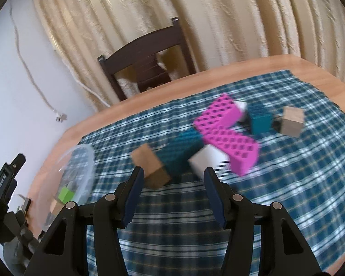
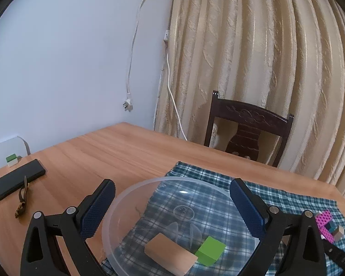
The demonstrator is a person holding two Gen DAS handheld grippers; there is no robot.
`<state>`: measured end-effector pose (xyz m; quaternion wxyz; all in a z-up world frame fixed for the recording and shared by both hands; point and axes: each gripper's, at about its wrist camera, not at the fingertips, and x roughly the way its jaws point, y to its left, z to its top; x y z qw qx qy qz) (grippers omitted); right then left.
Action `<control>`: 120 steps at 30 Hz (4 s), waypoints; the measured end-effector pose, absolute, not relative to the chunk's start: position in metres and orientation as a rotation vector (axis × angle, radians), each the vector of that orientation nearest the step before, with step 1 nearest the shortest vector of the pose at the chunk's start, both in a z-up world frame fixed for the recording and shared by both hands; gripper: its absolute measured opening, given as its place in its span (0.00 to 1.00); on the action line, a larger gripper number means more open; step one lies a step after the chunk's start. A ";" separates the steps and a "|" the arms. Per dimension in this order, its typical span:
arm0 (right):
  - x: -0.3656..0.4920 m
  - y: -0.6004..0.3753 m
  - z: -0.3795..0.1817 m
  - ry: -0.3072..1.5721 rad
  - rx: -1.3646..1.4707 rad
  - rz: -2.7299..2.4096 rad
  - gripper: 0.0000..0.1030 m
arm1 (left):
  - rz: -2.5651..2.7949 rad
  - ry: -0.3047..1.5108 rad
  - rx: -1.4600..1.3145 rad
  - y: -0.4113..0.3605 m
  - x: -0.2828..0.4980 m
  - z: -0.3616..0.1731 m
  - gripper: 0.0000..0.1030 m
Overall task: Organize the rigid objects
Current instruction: 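Move the right gripper back from the bowl toward the block pile, then grasp the light wooden block beside the teal checkered block with the right gripper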
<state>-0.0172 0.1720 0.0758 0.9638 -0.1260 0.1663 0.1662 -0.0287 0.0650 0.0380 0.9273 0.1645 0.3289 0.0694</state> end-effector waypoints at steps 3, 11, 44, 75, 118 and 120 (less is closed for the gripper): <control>-0.017 0.168 0.075 0.339 -0.245 0.324 0.99 | 0.128 0.686 0.355 0.049 -0.028 0.036 0.54; -0.014 0.158 0.074 0.356 -0.212 0.285 0.99 | 0.163 0.733 0.327 0.038 -0.025 0.030 0.55; -0.011 0.142 0.072 0.396 -0.179 0.215 0.99 | 0.127 0.846 0.126 0.065 0.019 0.018 0.54; 0.024 0.031 0.060 0.615 0.024 -0.148 0.99 | 0.155 0.836 0.200 0.021 -0.006 0.019 0.44; 0.093 -0.038 0.012 0.901 0.189 -0.378 0.54 | 0.169 0.838 0.203 0.019 -0.010 0.020 0.45; 0.092 -0.038 0.013 0.899 0.181 -0.385 0.50 | 0.170 0.838 0.204 0.019 -0.010 0.020 0.45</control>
